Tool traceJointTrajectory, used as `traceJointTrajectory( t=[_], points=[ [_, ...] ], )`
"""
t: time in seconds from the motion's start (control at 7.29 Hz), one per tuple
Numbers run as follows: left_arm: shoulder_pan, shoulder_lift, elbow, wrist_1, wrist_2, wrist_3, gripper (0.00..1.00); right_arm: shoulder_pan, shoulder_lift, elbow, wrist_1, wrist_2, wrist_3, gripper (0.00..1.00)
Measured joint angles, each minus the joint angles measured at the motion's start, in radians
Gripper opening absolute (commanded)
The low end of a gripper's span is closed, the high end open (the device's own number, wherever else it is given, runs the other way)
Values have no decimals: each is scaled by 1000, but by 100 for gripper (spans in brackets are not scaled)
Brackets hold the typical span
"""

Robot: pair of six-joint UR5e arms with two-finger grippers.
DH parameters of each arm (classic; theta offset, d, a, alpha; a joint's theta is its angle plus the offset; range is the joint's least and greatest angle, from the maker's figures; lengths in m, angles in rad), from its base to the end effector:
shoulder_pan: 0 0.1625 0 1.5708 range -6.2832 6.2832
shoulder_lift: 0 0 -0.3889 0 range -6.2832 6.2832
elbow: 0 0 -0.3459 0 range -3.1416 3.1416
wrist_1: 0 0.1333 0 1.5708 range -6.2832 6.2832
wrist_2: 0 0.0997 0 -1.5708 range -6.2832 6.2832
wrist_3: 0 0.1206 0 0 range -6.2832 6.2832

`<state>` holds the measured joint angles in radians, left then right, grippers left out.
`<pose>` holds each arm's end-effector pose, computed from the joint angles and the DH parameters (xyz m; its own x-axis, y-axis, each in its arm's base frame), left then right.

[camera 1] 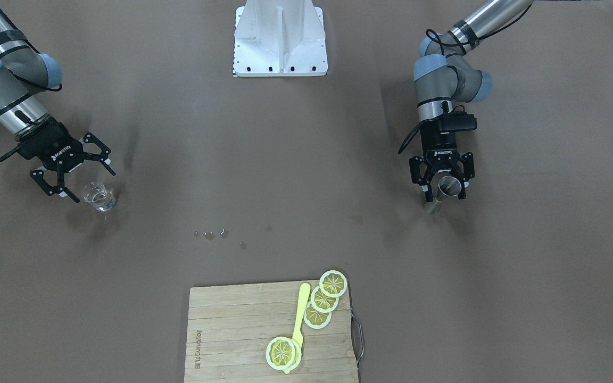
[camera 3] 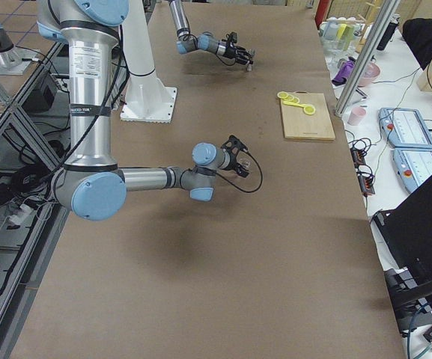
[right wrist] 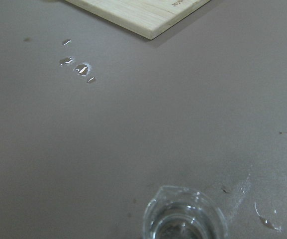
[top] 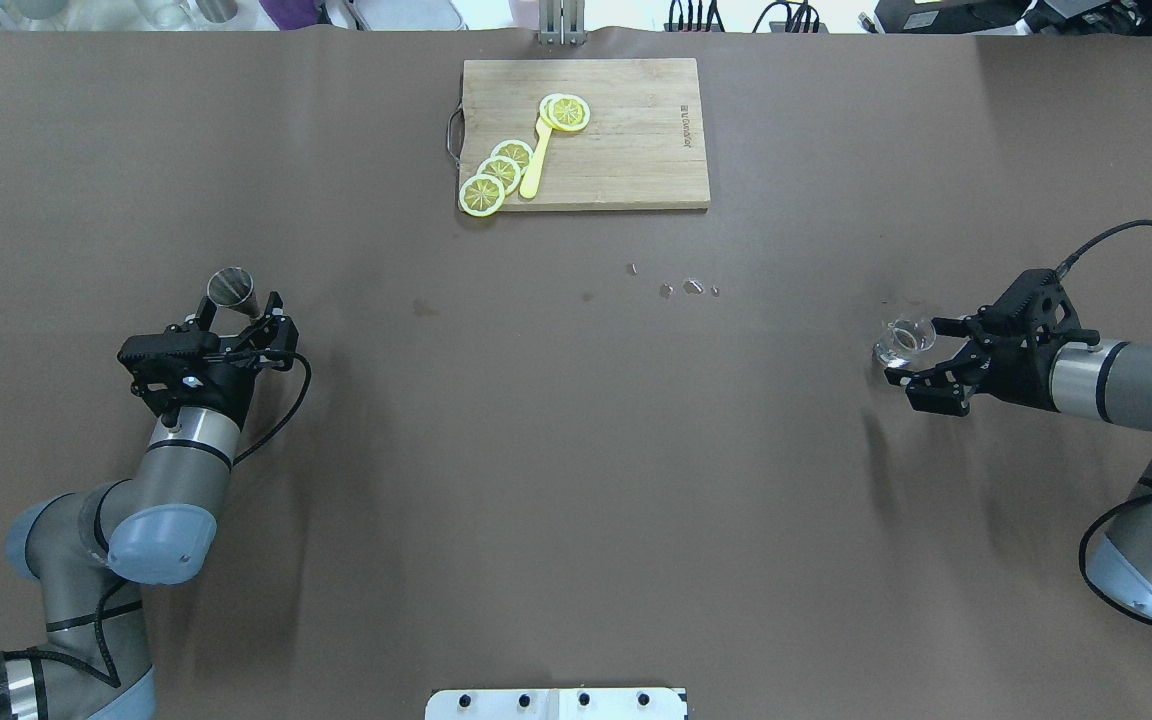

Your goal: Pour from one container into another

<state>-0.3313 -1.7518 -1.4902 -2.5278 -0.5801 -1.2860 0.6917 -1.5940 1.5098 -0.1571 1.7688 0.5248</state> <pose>0.4162 -0.3908 0.4560 0.6894 -0.0743 -0.7206 0.7018 0.3149 0.6390 -0.2954 -0.3869 0.5118 0.5061 -0.6826 0.5272 -0.0804 0.5713 0.8168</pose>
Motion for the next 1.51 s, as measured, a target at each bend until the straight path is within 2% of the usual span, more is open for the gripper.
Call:
traceJointTrajectory(
  t=[0.55, 1.51],
  points=[
    [3, -3, 1, 4, 0, 2, 45, 33, 6, -30, 5, 71, -58, 100],
    [21, -5, 4, 9, -7, 2, 45, 45, 59, -89, 25, 86, -80, 100]
  ],
)
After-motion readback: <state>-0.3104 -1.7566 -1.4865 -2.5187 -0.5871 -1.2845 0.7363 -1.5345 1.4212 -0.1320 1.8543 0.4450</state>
